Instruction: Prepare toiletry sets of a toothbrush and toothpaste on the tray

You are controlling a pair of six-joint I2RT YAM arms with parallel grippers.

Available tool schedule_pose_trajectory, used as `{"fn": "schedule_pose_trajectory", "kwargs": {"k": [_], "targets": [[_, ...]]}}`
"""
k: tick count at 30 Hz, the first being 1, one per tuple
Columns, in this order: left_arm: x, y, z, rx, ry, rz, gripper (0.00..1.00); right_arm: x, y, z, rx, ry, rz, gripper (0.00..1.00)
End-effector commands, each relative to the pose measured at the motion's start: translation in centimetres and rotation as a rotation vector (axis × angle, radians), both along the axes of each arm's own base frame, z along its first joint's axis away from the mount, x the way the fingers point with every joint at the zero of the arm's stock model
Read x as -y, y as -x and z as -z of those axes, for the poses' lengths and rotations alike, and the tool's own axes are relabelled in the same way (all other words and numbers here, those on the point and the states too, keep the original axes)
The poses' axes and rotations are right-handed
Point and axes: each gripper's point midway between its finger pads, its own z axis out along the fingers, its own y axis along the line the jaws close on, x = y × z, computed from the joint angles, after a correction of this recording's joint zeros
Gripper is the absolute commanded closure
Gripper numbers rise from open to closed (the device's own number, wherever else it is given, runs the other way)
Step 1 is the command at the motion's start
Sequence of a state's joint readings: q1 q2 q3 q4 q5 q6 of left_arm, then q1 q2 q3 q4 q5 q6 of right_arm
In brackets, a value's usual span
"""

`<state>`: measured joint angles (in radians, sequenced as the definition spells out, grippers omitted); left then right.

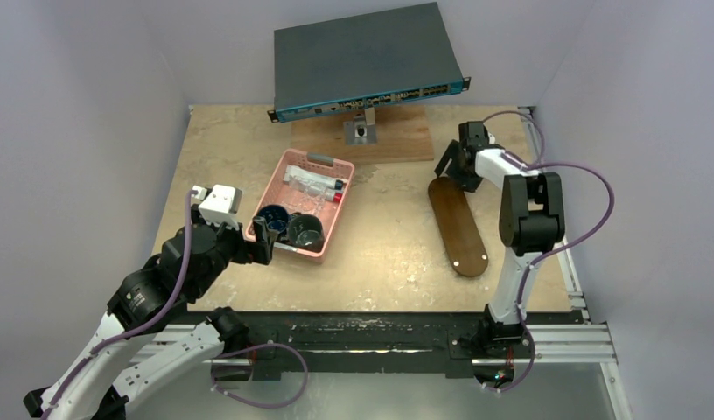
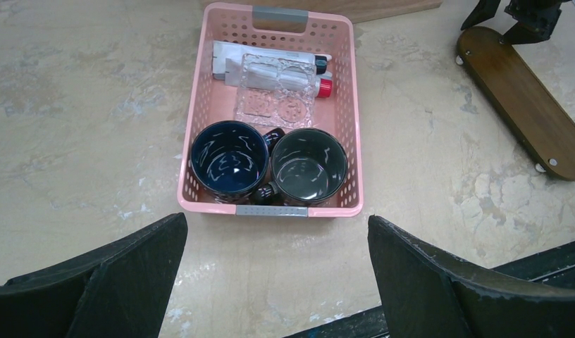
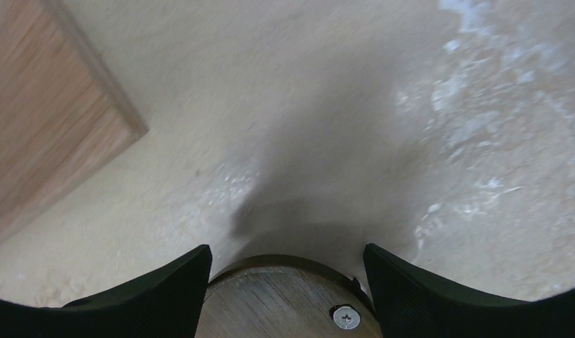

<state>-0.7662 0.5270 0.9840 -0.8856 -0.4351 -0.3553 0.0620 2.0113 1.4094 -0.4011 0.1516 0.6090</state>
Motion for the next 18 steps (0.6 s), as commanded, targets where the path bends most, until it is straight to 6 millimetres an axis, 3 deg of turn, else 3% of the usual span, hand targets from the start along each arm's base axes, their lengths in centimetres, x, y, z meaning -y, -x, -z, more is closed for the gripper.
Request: {"fn": "schedule_pose_trajectory", "kwargs": {"k": [1, 18], "targets": [[-0.3, -0.2, -0.4, 0.022, 0.000, -0.015, 0.00, -3.0, 0.6, -1.9, 0.038, -0.046, -0.169, 0.20], [-0.6, -0.4, -0.3, 0.022, -0.009, -0.034, 0.00, -12.5, 4.6, -3.0, 0.027, -0.027, -0.475, 0.20]]}}
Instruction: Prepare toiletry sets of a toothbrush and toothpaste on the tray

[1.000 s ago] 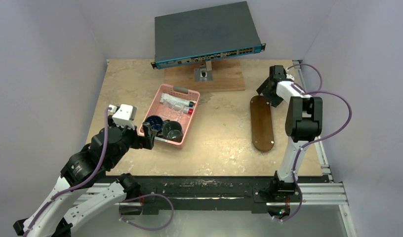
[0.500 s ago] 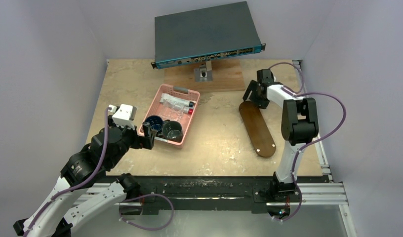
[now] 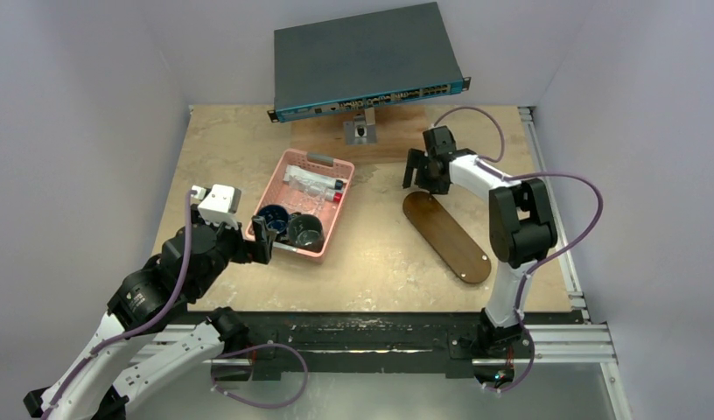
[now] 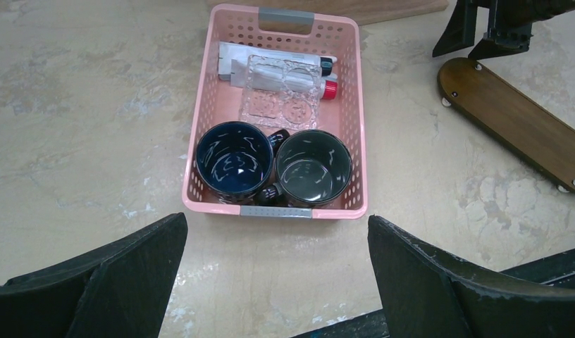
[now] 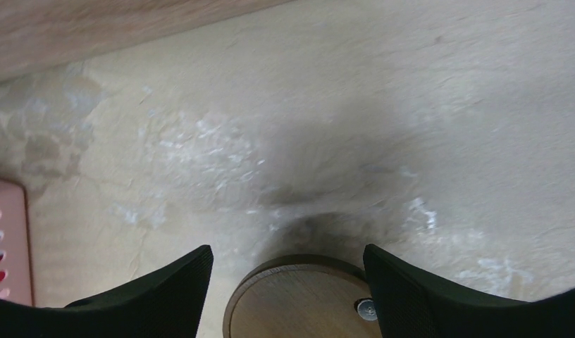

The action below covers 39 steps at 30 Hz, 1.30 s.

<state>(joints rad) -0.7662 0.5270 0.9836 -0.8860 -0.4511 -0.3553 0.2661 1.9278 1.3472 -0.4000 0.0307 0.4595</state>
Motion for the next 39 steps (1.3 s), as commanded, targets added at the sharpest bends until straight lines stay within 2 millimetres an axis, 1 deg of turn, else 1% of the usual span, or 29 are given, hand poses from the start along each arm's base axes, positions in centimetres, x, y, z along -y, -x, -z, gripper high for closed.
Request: {"fn": "schedule_pose_trajectory", "kwargs": {"k": [1, 10, 17, 20, 29, 35, 39], "targets": [[-0.4, -0.2, -0.3, 0.019, -0.005, -0.019, 0.00, -2.5, 1.4, -1.3, 0.019, -0.005, -0.097, 0.20], [-0.4, -0.2, -0.4, 0.021, -0.002, -0.022, 0.00, -5.9, 4.3, 0.0, -0.016, 0.028, -0.217, 0.20], [-0.5, -0.2, -0.3, 0.021, -0.006, -0.024, 0.00, -8.2, 7.2, 1.2, -0.046, 0.043, -0.309, 0.20], [-0.5, -0.2, -0.4, 0.023, -0.004, -0.025, 0.00, -9.3, 8.3, 1.3, -0.050, 0.048, -0.346, 0.19], [-0.5, -0.3, -0.3, 0.020, -0.009, -0.027, 0.00, -12.3, 11.9, 0.6, -0.054, 0.053, -0.463, 0.19], [-0.5, -0.3, -0.2, 0.018, -0.011, -0.029, 0.00, -12.8, 14.4, 0.2, -0.063, 0.060, -0.515, 0.19], [-0.5, -0.3, -0.3, 0.018, -0.011, -0.027, 0.00, -12.8, 15.6, -1.5, -0.032, 0.050, -0.524, 0.19]]}}
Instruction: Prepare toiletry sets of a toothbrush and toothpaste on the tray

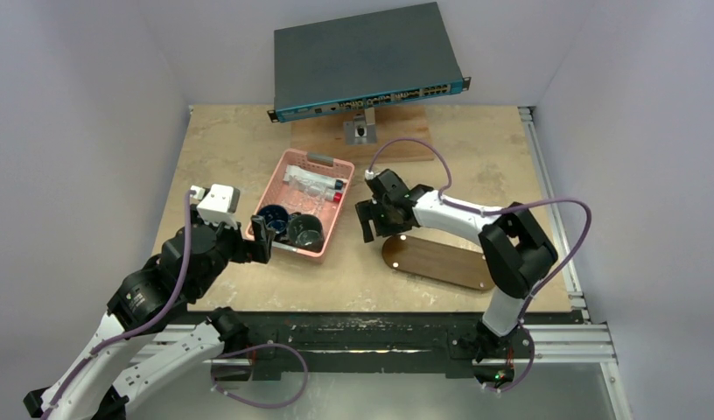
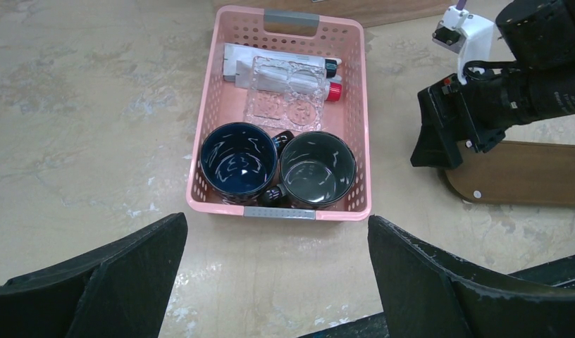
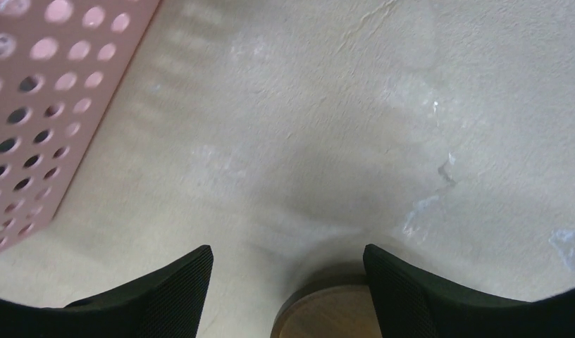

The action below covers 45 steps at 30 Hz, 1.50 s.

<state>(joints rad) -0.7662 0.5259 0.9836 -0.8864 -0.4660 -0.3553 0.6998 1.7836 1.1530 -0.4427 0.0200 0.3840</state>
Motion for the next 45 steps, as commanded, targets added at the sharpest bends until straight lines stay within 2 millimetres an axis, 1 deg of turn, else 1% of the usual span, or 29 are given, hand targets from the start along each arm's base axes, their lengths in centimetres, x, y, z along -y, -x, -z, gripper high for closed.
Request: {"fn": "schedule_pose_trajectory", "kwargs": {"k": [1, 4, 7, 11, 16, 23, 28, 33, 40, 43, 45], "targets": [[-0.2, -0.2, -0.2, 0.013, -0.008, -0.012, 0.00, 0.1, 1.4, -3.1, 0.042, -0.038, -0.017, 0.19], [-0.2, -0.2, -0.1, 0.010, -0.010, -0.012, 0.00, 0.6, 1.8, -4.7, 0.071, -0.056, 0.009, 0.19], [-0.2, -0.3, -0.2, 0.011, -0.009, -0.014, 0.00, 1.1, 2.4, -5.6, 0.082, -0.071, 0.026, 0.19], [-0.2, -0.2, -0.2, 0.014, -0.006, -0.012, 0.00, 2.3, 2.9, -6.0, 0.098, -0.069, 0.086, 0.19], [-0.3, -0.1, -0.3, 0.016, -0.003, -0.010, 0.00, 5.3, 3.4, -5.9, 0.119, -0.005, 0.251, 0.18], [-0.1, 0.0, -0.5, 0.020, 0.006, 0.002, 0.00, 7.4, 4.8, -5.8, 0.119, -0.011, 0.375, 0.18], [0.1, 0.1, -0.5, 0.017, 0.013, 0.015, 0.00, 10.7, 5.3, -6.0, 0.163, 0.059, 0.523, 0.15], [0.3, 0.3, -0.6, 0.019, 0.023, 0.028, 0.00, 14.3, 6.3, -5.3, 0.166, 0.158, 0.669, 0.11], [0.7, 0.6, -0.8, 0.024, 0.045, 0.056, 0.00, 19.0, 6.1, -5.3, 0.169, 0.147, 0.875, 0.10], [1.0, 0.7, -0.8, 0.022, 0.051, 0.072, 0.00, 20.9, 6.3, -5.6, 0.182, 0.167, 0.970, 0.09], [1.1, 0.8, -0.9, 0.023, 0.057, 0.080, 0.00, 22.6, 6.4, -5.5, 0.171, 0.195, 1.049, 0.09]]}}
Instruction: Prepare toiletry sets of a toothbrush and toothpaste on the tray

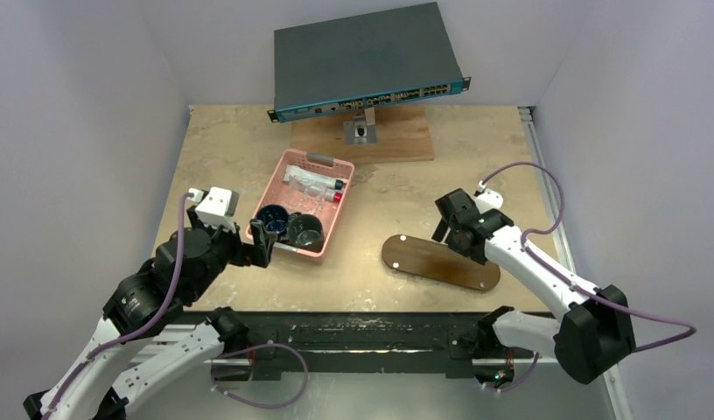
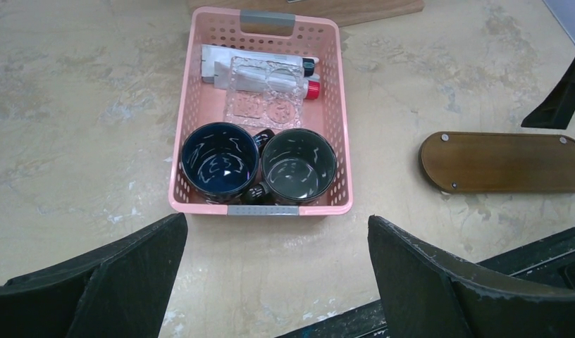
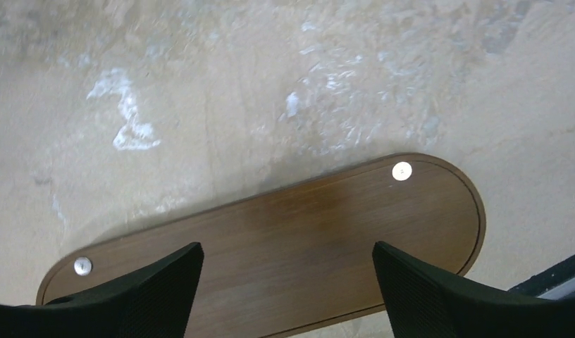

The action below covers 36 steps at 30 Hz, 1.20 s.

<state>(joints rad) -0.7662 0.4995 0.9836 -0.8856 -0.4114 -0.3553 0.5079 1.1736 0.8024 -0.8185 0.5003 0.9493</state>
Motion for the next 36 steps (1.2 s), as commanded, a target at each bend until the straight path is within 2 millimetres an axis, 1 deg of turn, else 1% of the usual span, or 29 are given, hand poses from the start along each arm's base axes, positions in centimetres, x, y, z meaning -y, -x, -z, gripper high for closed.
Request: {"fn": "schedule_pose_trajectory", "kwargs": {"k": [1, 2, 4, 11, 14, 17, 21, 25, 36], "targets": [[0.6, 0.1, -0.6, 0.018, 0.024, 0.033, 0.00, 3.9, 0.4, -0.4, 0.006, 0.053, 0.206, 0.03], [0.6, 0.2, -0.6, 0.020, 0.028, 0.036, 0.00, 4.8, 0.6, -0.4, 0.002, 0.068, 0.244, 0.01], [0.7, 0.3, -0.8, 0.024, 0.036, 0.044, 0.00, 6.1, 0.7, -0.4, -0.004, 0.084, 0.303, 0.01], [1.4, 0.5, -0.8, 0.019, 0.053, 0.082, 0.00, 9.4, -0.1, -0.3, 0.026, 0.051, 0.445, 0.01], [1.8, 0.6, -0.7, 0.014, 0.057, 0.098, 0.00, 10.8, -0.5, 0.4, 0.011, 0.037, 0.495, 0.01], [2.0, 0.7, -0.7, 0.011, 0.061, 0.113, 0.00, 12.1, -0.2, 1.7, -0.019, 0.021, 0.548, 0.01], [2.2, 0.9, -0.7, 0.009, 0.068, 0.128, 0.00, 12.7, 0.4, 3.5, -0.051, -0.009, 0.587, 0.01], [2.3, 1.0, -0.8, 0.013, 0.074, 0.136, 0.00, 12.8, 1.0, 4.7, -0.086, -0.022, 0.606, 0.01], [2.4, 1.2, -0.9, 0.018, 0.082, 0.143, 0.00, 10.2, 1.7, 7.3, -0.143, -0.155, 0.568, 0.02]]}}
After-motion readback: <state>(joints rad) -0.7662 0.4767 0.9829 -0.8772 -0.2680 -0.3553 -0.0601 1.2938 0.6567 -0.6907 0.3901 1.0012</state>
